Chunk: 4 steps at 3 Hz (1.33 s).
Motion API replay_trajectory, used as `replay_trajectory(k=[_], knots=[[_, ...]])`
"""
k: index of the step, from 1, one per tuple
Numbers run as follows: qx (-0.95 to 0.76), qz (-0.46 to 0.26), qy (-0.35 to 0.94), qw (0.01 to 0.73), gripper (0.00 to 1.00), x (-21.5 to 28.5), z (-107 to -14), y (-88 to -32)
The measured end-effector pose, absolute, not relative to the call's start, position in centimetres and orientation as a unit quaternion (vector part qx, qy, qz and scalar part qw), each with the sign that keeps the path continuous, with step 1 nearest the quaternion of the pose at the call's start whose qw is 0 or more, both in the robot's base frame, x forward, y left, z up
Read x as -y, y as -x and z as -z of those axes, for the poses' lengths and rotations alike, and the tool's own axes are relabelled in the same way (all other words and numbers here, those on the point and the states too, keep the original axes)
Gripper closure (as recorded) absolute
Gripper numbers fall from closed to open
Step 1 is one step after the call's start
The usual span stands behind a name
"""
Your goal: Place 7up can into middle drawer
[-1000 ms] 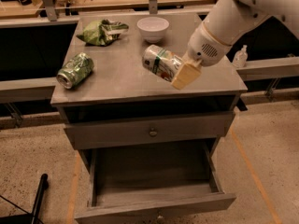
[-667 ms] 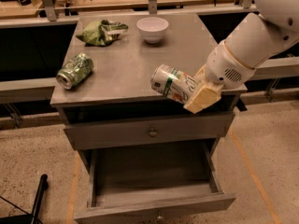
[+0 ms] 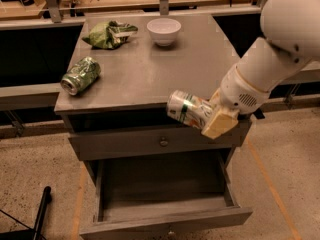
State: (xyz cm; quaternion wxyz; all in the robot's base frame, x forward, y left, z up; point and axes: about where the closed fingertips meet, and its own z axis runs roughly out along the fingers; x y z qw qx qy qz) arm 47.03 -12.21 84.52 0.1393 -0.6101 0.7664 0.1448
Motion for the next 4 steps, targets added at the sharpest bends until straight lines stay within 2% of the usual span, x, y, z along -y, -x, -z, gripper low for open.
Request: replay_trajectory(k=[1, 2, 4], knots=[[-0.759, -0.143, 0.632, 0.060, 1.00, 16.5, -76.7, -42.7], [-0.750, -0.147, 0.643, 0.040, 1.00, 17.0, -75.2, -41.1], [-0.769, -0.141, 0.621, 0.058, 1.00, 17.5, -72.9, -41.5]])
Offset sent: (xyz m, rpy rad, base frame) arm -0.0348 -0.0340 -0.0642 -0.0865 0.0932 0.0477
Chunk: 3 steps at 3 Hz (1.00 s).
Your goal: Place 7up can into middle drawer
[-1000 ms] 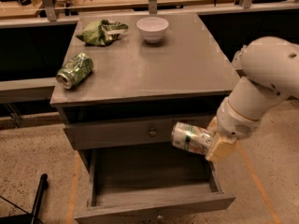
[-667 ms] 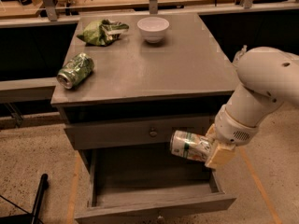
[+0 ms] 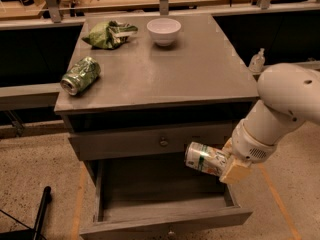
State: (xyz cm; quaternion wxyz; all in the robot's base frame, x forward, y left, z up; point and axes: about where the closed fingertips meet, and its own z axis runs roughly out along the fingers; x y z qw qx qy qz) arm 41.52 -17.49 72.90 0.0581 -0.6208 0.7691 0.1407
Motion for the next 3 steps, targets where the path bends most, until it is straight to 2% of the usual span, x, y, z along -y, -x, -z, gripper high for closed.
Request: replay_trajectory(k=[1, 2, 3], knots=[[-0.786, -0.148, 0.594, 0.080, 1.00, 18.5, -67.1, -39.3], [-0.784, -0.140, 0.585, 0.151, 1.00, 19.3, -61.7, -39.7], [-0.786, -0.128, 0.582, 0.163, 1.00, 19.2, -62.2, -40.8]])
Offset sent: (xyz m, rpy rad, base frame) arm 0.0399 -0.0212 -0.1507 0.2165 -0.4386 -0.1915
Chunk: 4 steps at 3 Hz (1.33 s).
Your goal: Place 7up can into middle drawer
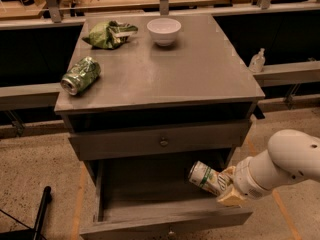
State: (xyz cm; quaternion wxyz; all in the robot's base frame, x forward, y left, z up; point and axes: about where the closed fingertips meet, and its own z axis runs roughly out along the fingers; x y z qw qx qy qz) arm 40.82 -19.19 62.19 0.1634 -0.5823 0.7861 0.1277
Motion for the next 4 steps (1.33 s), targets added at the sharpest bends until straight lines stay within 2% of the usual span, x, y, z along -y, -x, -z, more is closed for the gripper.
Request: replay_trajectory(k=[3, 4], knots=[[-0.775, -0.183, 0.589, 0.140, 1.00, 16.5, -50.5, -46.3], [-0.773, -0.198, 0.586, 0.142, 0.82, 15.1, -47.2, -47.6]])
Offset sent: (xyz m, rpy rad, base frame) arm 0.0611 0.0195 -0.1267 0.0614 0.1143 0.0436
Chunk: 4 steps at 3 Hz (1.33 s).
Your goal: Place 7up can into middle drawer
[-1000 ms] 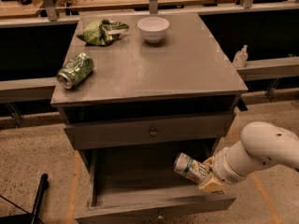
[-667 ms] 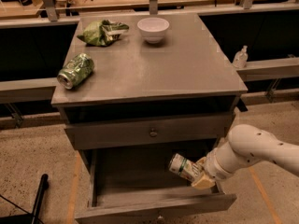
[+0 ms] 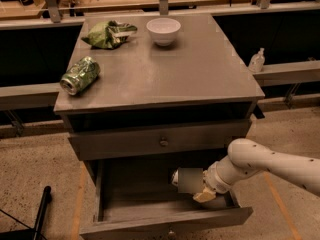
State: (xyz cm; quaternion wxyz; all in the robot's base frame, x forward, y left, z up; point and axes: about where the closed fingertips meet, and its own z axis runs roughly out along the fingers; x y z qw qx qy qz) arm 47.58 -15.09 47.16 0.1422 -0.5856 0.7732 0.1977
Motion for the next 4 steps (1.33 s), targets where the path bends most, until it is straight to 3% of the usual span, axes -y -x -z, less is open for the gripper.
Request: replay_trajectory(k=[3, 4], knots=[[-0.791, -0.234, 0.540, 0.167, 0.12, 12.9, -42.2, -52.0], [-0.797, -0.242, 0.524, 0.179, 0.10, 12.8, -42.6, -52.9]])
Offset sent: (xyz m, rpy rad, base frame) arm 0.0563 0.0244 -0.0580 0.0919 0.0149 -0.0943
